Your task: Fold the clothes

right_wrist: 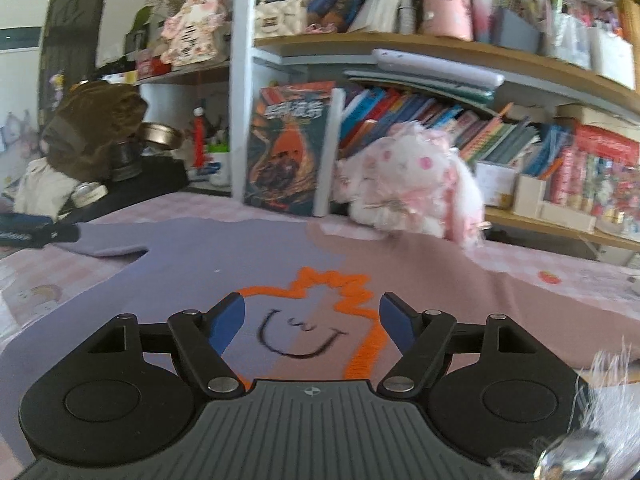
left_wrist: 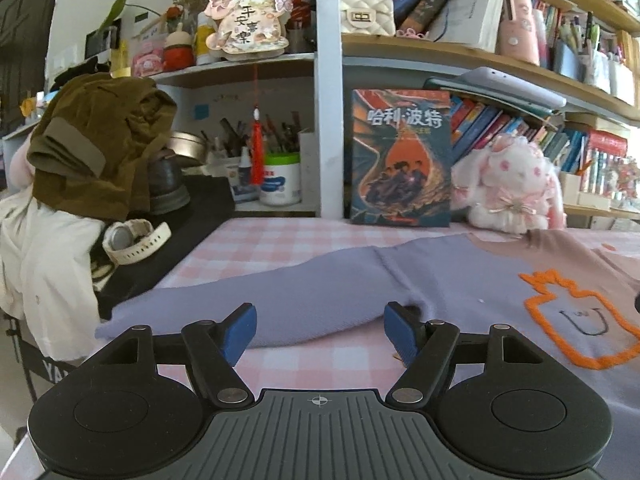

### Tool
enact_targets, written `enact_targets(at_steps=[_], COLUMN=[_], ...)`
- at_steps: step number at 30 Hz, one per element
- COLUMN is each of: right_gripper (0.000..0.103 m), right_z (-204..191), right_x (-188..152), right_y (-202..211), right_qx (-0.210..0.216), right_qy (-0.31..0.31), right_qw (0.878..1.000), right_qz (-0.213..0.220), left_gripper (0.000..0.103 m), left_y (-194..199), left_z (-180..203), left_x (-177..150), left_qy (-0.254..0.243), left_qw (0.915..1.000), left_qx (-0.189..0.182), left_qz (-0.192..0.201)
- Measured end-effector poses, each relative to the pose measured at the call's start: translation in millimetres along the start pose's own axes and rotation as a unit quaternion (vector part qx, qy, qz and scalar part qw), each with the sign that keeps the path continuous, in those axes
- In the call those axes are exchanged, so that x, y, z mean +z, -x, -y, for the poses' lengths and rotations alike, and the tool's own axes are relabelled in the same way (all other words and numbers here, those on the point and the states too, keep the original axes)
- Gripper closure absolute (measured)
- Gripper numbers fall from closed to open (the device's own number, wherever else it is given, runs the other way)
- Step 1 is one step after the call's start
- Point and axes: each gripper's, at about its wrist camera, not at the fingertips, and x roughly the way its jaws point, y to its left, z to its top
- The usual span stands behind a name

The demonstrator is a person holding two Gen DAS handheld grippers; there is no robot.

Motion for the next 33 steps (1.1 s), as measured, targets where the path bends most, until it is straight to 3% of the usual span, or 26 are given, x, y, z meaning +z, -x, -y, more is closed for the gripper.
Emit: enact_targets(at_steps=[13, 24, 33], right_gripper=[0.028, 0.027, 0.027], right_z=[-2, 2, 4], right_x=[-7, -8, -9], right_y=[-7, -7, -6], right_qx=[0.044, 0.032, 0.024], right_qy=[-0.018, -0.033, -0.038], right_qw=[0.999, 0.999, 0.999], right_qz=[-0.020, -0.021, -0.016], left_gripper=[0.031, 0.031, 0.031], left_y=[-17, -30, -38], left_z=[-8, -36, -77], left_x=[1, -3, -5], left_qy=[-0.007, 0.039, 0.094], left_qw=[0.9994, 0.9957, 0.9855], left_qx=[0.033, 0.070, 0.120], left_qz=[-0.009, -0.048, -0.074])
